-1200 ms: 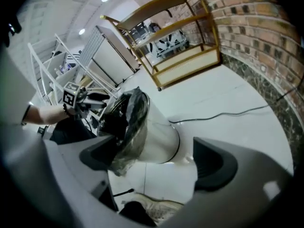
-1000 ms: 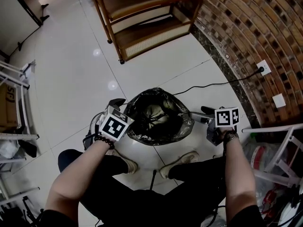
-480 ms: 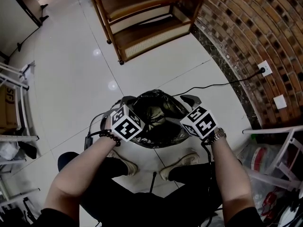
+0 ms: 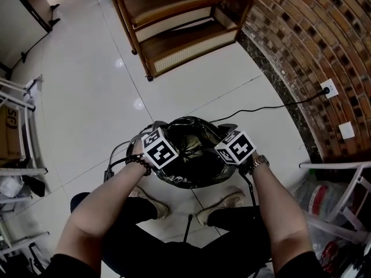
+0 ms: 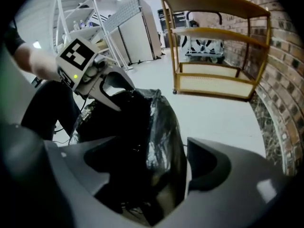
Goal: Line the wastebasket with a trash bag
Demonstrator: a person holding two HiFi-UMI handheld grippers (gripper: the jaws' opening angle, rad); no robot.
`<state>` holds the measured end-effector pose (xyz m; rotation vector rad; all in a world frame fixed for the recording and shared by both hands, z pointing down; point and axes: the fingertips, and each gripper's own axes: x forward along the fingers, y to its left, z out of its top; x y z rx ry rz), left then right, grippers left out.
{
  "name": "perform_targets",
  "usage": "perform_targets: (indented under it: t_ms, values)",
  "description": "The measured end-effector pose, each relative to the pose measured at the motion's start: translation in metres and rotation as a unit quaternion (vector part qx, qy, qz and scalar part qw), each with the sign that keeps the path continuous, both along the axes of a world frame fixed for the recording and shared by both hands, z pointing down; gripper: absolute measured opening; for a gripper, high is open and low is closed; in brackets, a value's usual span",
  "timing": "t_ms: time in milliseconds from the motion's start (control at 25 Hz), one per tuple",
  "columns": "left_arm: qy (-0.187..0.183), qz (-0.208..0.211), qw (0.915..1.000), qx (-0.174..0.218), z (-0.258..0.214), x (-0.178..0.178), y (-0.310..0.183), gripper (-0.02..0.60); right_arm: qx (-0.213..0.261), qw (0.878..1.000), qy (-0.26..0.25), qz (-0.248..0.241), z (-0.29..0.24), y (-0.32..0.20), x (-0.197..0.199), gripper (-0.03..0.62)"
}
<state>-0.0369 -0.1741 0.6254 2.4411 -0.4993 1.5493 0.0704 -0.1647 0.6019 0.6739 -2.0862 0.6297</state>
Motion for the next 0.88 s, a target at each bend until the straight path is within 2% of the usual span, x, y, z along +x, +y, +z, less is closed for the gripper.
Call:
perform_targets:
  t_ms: [320,520,680,800,880]
  values:
    - [0.008,-0.005,0.9998,-0.016,0.012,0.005,-0.004,0.264,-0.021,0.999,-0.011,0.023,0.022,-0.008,0.005,0.433]
    - [0.029,-0.02,0.9994,0.005,-0.007,0.005,-0.01,0.297,-0.017,0.999,-0.023,0.042,0.022,-0.013,0.012,0.437]
    - [0.065,-0.04,0.9968,0.024,-0.034,0.002,-0.012,0.327,0.005,0.998,-0.046,0.05,-0.01,-0.015,0.023,0.478]
    - [0.089,-0.051,0.9937,0.044,-0.06,-0.002,-0.012,0.328,0.044,0.995,-0.062,0.064,-0.049,-0.016,0.04,0.489]
    - [0.105,-0.04,0.9925,0.049,-0.078,0.0,-0.001,0.328,0.076,0.993,-0.074,0.047,-0.082,-0.003,0.041,0.489]
